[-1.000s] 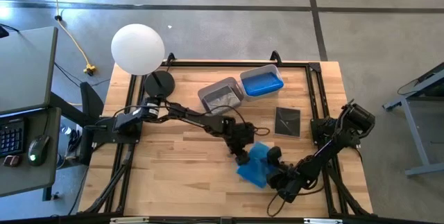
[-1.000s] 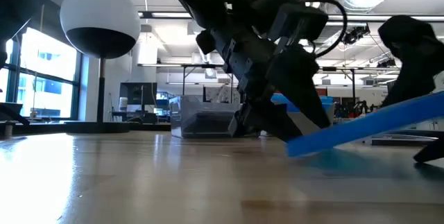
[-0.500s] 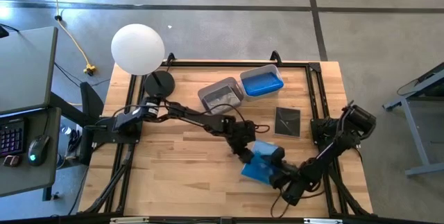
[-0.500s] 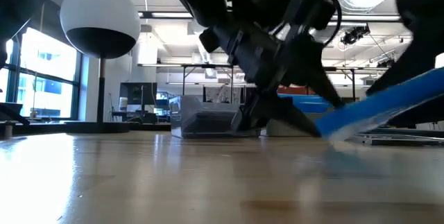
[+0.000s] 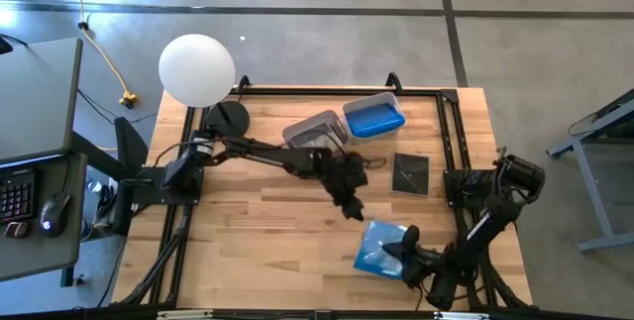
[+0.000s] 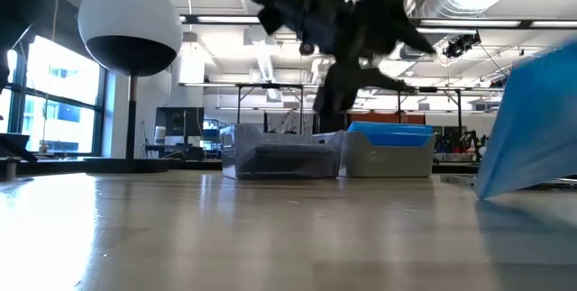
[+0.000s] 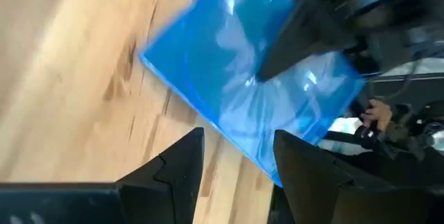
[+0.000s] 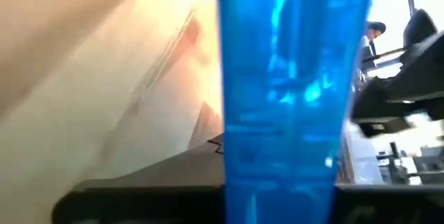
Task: Pick & place jewel cases by type
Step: Put the blue CD case into the white bin
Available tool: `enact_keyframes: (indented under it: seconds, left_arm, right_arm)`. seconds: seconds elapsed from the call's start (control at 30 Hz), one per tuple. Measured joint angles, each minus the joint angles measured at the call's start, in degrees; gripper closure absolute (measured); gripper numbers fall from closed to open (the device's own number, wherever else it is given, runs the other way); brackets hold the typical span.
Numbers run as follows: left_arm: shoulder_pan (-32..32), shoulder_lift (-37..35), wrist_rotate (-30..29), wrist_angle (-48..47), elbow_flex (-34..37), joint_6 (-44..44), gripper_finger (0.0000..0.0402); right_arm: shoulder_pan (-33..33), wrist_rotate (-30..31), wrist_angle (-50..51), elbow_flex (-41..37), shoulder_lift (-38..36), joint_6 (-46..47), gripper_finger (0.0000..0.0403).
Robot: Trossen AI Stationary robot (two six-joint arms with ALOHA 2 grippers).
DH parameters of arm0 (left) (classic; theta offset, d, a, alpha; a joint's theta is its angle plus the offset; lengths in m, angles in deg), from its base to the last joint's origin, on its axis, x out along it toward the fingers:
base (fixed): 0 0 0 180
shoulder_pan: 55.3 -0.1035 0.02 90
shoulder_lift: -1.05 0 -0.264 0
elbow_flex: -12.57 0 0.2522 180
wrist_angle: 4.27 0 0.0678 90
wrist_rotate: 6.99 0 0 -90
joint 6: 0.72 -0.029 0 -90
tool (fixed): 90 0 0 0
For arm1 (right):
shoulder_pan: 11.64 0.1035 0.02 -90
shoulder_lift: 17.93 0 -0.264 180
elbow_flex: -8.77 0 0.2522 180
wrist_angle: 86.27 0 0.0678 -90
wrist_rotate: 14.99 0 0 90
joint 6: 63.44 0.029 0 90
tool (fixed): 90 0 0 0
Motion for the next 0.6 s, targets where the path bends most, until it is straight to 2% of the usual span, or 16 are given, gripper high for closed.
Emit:
enact_keyframes:
  seconds: [0.17, 0.3, 0.47, 0.6]
  left_arm:
    - [-1.6, -7.0, 0.0, -1.3, -0.1, -3.6, 0.0229]
    - [-2.4, -14.1, -0.1, -2.5, -0.2, -6.7, 0.0229]
    - [-2.3, -22.6, -2.5, -2.3, -0.2, -10.8, 0.0229]
    - [-1.9, -27.6, -2.8, -2.3, -0.2, -14.7, 0.0229]
  right_arm:
    - [1.0, 9.1, -1.0, 0.1, -1.1, 5.0, 0.0366]
    - [-1.7, 10.5, 3.5, 0.1, -5.6, 4.0, 0.0378]
    - [-10.7, 10.8, 11.1, 0.1, -15.0, -3.4, 0.0394]
    - [-21.9, 6.1, 14.8, 0.1, -24.6, -12.5, 0.0378]
